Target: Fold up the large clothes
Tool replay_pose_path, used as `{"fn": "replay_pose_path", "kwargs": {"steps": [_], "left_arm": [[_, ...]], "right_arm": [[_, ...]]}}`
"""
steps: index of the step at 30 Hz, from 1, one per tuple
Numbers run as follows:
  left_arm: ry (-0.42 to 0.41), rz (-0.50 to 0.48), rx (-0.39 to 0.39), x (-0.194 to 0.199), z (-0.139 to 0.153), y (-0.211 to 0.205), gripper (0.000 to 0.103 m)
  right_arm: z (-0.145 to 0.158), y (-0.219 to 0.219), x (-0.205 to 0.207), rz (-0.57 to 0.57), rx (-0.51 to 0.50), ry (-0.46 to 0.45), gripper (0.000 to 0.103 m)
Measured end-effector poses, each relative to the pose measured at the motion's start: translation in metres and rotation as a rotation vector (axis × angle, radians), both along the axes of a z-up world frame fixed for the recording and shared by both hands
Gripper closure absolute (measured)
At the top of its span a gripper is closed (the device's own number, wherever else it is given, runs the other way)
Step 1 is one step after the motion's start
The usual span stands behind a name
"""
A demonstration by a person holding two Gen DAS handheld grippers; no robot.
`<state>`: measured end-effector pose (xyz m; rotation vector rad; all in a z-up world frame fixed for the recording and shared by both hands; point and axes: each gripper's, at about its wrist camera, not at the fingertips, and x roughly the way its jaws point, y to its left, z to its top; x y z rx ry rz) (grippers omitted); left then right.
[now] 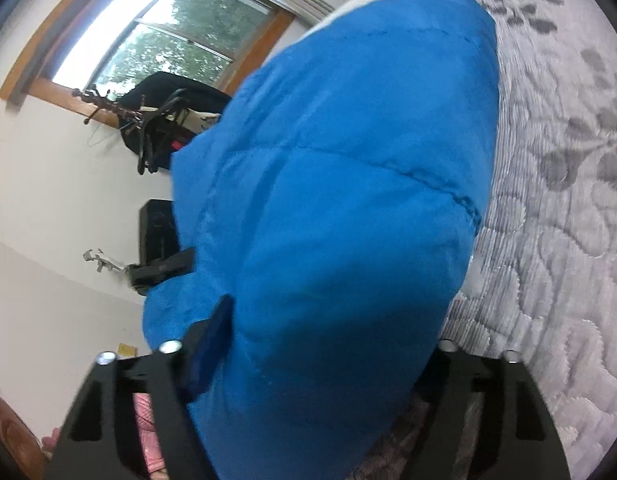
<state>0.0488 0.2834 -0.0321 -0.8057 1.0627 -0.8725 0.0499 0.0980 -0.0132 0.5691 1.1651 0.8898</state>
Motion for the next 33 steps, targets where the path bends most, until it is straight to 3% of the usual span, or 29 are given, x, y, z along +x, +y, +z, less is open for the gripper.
{"fn": "replay_pose_path", "kwargs": {"steps": [4, 10, 17, 21, 27, 33], "left_arm": [[-0.01, -0.012, -0.036, -0.003, 0.006, -0.008, 0.035], [-0.054, -0.077, -0.089, 0.013, 0.035, -0.061, 0.036], [-0.098, -0.144, -0.078, 0.05, 0.056, -0.134, 0.036], [-0.069, -0.143, -0.048, 0.061, 0.036, -0.154, 0.036], [-0.008, -0.119, -0.032, 0.069, -0.003, -0.168, 0.031], [-0.041, -0.097, 0.019, 0.064, 0.004, -0.18, 0.02]], "right_arm": [[0.015, -0.012, -0.004, -0.008, 0.006, -0.045, 0.045], [0.048, -0.06, -0.01, -0.071, -0.01, -0.118, 0.045], [0.076, -0.129, -0.005, -0.137, -0.065, -0.151, 0.044], [0.06, -0.155, 0.011, -0.153, -0.09, -0.107, 0.043], [0.003, -0.177, 0.036, -0.159, -0.034, -0.003, 0.037], [-0.013, -0.189, 0.035, -0.171, -0.011, 0.0, 0.026]]}}
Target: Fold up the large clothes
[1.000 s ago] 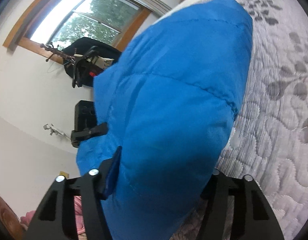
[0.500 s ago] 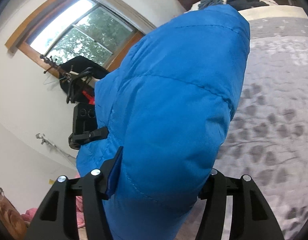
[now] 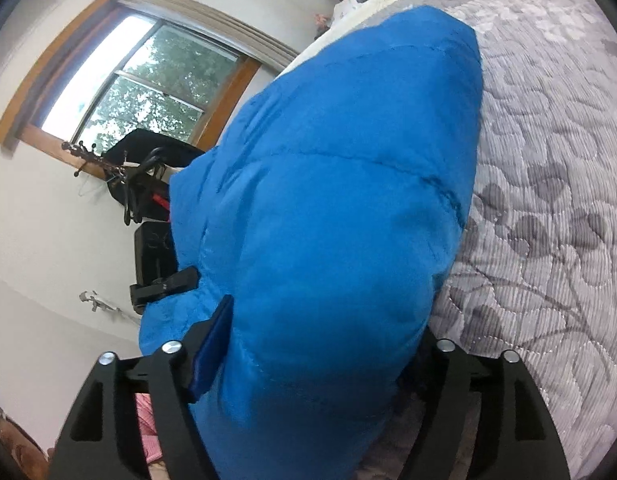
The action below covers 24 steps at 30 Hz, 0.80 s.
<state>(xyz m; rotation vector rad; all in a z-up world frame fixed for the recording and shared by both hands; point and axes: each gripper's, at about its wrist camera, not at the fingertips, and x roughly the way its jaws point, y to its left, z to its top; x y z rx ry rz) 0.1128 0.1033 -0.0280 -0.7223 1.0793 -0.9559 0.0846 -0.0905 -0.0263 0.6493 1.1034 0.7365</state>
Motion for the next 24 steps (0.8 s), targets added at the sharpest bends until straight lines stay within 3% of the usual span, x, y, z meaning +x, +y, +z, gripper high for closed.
{"fn": "replay_pose_path", "kwargs": {"steps": [4, 11, 17, 21, 24], "left_arm": [[-0.005, 0.041, 0.038, 0.001, 0.013, 0.001, 0.015], [-0.049, 0.145, 0.119, -0.014, 0.041, 0.024, 0.015], [-0.214, 0.256, 0.28, -0.053, 0.087, 0.04, 0.011], [-0.325, 0.318, 0.51, -0.088, 0.117, 0.03, 0.006], [-0.368, 0.367, 0.562, -0.118, 0.121, 0.037, 0.003]], "right_arm": [[0.005, -0.003, -0.009, -0.032, -0.073, -0.031, 0.011], [0.037, -0.005, -0.043, -0.124, -0.261, -0.124, 0.004], [0.067, -0.002, -0.083, -0.239, -0.432, -0.207, 0.004], [0.088, 0.013, -0.112, -0.358, -0.573, -0.27, 0.004], [0.094, 0.01, -0.13, -0.43, -0.582, -0.294, 0.004]]}}
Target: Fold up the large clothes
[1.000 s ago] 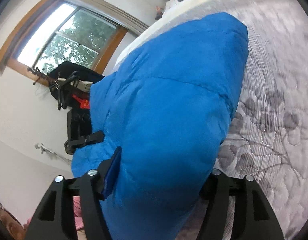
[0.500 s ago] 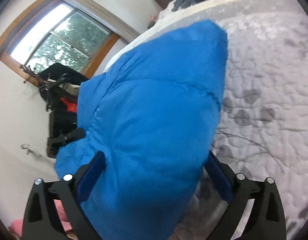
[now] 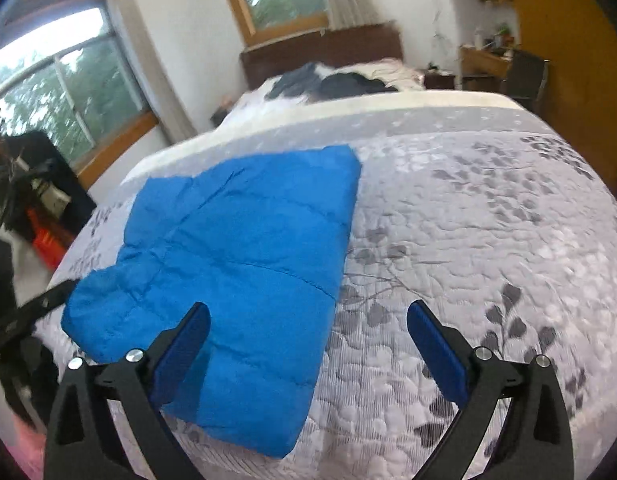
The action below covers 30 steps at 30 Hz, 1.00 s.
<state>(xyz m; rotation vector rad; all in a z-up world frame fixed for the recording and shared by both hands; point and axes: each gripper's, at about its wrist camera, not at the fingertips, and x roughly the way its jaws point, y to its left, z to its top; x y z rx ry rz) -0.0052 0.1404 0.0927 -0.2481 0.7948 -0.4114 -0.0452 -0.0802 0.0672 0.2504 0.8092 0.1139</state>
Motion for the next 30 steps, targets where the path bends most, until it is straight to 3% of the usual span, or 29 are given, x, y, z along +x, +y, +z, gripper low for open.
{"fn": "replay_pose_path", "kwargs": {"steps": [3, 8, 18, 30], "left_arm": [[-0.023, 0.043, 0.006, -0.023, 0.007, 0.004, 0.003], [-0.042, 0.071, 0.115, -0.054, 0.018, -0.01, 0.003], [-0.02, 0.046, 0.185, -0.09, 0.017, -0.029, 0.003], [-0.01, 0.071, 0.229, -0.107, 0.014, -0.03, 0.003]], "right_arm": [[0.0, 0.002, -0.005, 0.025, 0.002, 0.05, 0.004], [0.008, 0.027, -0.03, -0.019, -0.155, 0.039, 0.004], [0.006, 0.048, -0.059, -0.007, -0.178, 0.071, 0.004], [0.006, 0.055, -0.069, -0.025, -0.207, 0.087, 0.004]]}}
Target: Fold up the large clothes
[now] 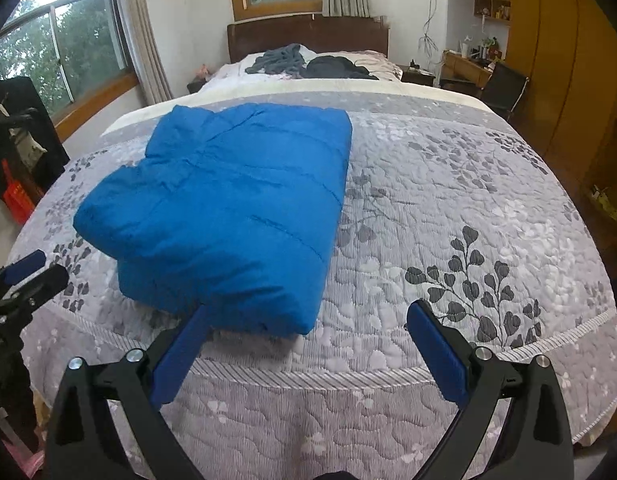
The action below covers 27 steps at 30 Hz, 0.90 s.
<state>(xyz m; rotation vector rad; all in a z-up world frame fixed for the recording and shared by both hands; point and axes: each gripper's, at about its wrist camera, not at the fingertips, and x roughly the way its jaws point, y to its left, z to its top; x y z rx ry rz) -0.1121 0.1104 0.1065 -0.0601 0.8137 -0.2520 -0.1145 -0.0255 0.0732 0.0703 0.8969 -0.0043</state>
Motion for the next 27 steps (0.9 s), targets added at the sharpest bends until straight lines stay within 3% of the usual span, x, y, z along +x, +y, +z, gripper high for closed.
{"fn": "replay_pose_path", "kwargs": {"steps": [27], "left_arm": [[0.014, 0.004, 0.045, -0.0061, -0.0044, -0.0044, 0.003]], "right_arm": [[-0.0021, 0.0039, -0.0034, 0.004, -0.026, 0.006, 0.004]]}}
